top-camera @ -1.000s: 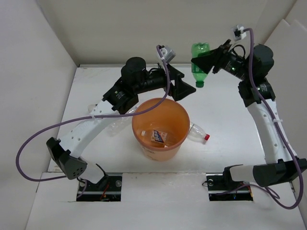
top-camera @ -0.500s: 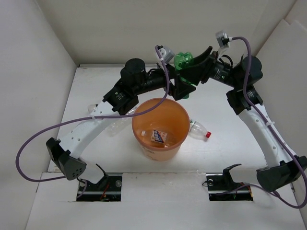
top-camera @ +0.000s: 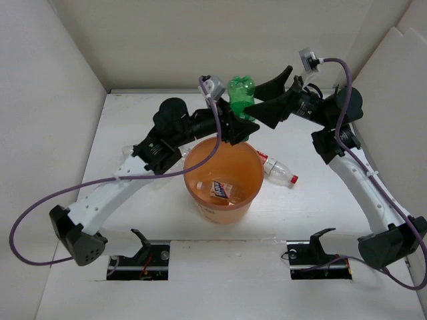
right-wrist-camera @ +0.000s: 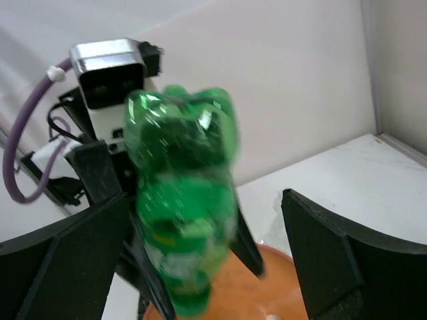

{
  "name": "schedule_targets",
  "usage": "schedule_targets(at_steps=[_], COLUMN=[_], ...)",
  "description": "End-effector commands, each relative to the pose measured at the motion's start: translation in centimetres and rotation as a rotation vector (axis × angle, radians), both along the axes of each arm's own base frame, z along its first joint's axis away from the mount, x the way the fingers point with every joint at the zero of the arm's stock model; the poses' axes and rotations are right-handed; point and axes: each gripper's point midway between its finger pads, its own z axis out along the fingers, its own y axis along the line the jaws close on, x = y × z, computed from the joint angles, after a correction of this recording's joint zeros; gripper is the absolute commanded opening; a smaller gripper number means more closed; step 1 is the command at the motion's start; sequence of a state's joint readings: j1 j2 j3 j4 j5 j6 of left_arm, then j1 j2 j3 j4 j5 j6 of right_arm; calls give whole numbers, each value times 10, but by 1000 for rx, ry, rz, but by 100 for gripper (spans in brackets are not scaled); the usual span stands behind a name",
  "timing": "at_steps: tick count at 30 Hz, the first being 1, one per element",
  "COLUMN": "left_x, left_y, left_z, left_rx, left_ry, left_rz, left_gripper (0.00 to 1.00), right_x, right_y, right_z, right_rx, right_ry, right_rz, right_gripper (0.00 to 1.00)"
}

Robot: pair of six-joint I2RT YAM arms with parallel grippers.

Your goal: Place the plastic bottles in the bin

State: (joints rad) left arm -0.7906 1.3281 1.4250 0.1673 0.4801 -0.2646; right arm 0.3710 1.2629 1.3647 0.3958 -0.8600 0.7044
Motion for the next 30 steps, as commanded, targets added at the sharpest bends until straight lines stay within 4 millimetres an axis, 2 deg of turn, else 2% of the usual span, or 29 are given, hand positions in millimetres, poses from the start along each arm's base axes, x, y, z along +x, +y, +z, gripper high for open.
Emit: schedule_targets(at_steps=[1,2,3,6,7,8,9,10,11,12,13,14,15,16,17,18,19,20,21,22,23,25,26,28,29,30], left_x=[-20,-18,-18,-33,-33,-35,-40,-40,-41,-43,-43,-52,-53,-56,-58,-60,-61,-61,-60,-60,-60,-60,-61,-62,-62,-62], left_y=[40,48,50,65,65,67,69,69,71,68,71,67,65,63,57,54,50,50,48,49,49,49,53,56,60,61], left_z=[39,36,15,5,-11,-18,-38,-39,-47,-53,-55,-57,-62,-64,-70,-67,-76,-70,-76,-71,-71,-66,-57,-51,-40,-40], left_rx=[-118,-129,-106,-133,-114,-106,-76,-76,-66,-57,-58,-57,-50,-38,-23,-21,5,-5,10,3,3,-6,-26,-39,-63,-54], left_ry=[-82,-62,-27,15,44,62,115,116,124,134,135,136,144,142,156,144,161,155,165,160,160,154,142,146,133,138], left_rz=[83,124,137,138,139,138,143,143,144,143,153,132,134,134,134,126,117,116,117,117,117,116,125,134,148,148], left_gripper=[0,0,0,0,1,3,9,9,23,35,49,63,93,100,100,100,100,100,100,100,100,100,100,100,100,100], right_x=[-13,-9,7,36,54,60,87,87,97,108,113,118,119,125,128,128,133,135,134,135,138,143,146,146,146,149], right_y=[-19,-27,-45,-83,-106,-119,-158,-158,-182,-191,-197,-204,-207,-211,-210,-207,-203,-199,-195,-187,-187,-170,-162,-146,-138,-132], right_z=[10,6,-4,-35,-60,-73,-114,-114,-141,-166,-181,-196,-211,-234,-240,-251,-264,-272,-282,-290,-307,-316,-326,-332,-335,-342], right_rx=[11,-1,-24,-74,-151,-192,-325,-327,-409,-464,-507,-567,-613,-656,-686,-729,-765,-788,-816,-848,-880,-882,-890,-885,-891,-901], right_ry=[-111,-121,-110,-47,-8,7,96,97,158,224,256,273,320,385,397,418,439,443,459,461,489,456,472,454,438,446], right_rz=[-28,-53,-129,-325,-438,-514,-756,-759,-891,-928,-947,-968,-969,-973,-976,-979,-964,-945,-922,-891,-874,-781,-740,-657,-627,-609], right_gripper=[99,99,99,99,99,99,99,99,99,99,99,99,99,99,99,99,99,99,99,99,99,99,99,99,99,99])
